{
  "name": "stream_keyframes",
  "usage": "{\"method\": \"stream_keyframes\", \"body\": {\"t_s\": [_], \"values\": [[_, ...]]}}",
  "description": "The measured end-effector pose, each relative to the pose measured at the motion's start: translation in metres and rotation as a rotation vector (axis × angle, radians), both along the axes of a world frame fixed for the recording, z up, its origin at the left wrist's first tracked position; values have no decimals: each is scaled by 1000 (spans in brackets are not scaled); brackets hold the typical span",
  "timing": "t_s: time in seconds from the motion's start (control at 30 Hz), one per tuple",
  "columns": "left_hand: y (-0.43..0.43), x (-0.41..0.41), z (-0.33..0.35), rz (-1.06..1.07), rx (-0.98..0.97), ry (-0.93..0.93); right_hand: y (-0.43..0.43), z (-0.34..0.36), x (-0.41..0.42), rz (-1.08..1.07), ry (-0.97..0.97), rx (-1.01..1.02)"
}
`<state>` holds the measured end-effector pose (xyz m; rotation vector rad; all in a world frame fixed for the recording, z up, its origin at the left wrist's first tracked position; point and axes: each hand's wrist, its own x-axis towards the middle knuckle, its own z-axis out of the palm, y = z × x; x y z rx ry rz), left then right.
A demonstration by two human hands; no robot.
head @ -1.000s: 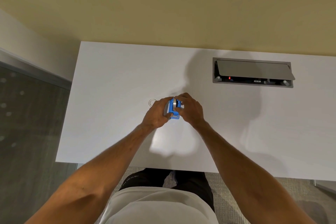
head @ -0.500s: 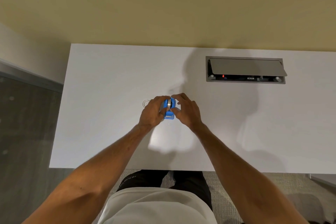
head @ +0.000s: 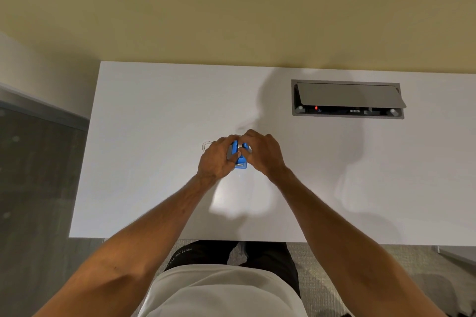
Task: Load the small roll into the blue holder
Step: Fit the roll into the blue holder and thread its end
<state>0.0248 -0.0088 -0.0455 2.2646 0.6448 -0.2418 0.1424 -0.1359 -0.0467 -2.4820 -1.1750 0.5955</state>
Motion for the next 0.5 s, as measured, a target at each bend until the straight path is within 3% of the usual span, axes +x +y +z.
{"method": "stream_keyframes", "body": {"t_s": [0.27,0.5], "values": [[1,-3,-3,0,15,-14,-4,1,-4,79,-168,-48],[4,-3,-4,-37,3,28,0,2,-4,100,-197,-51]]}}
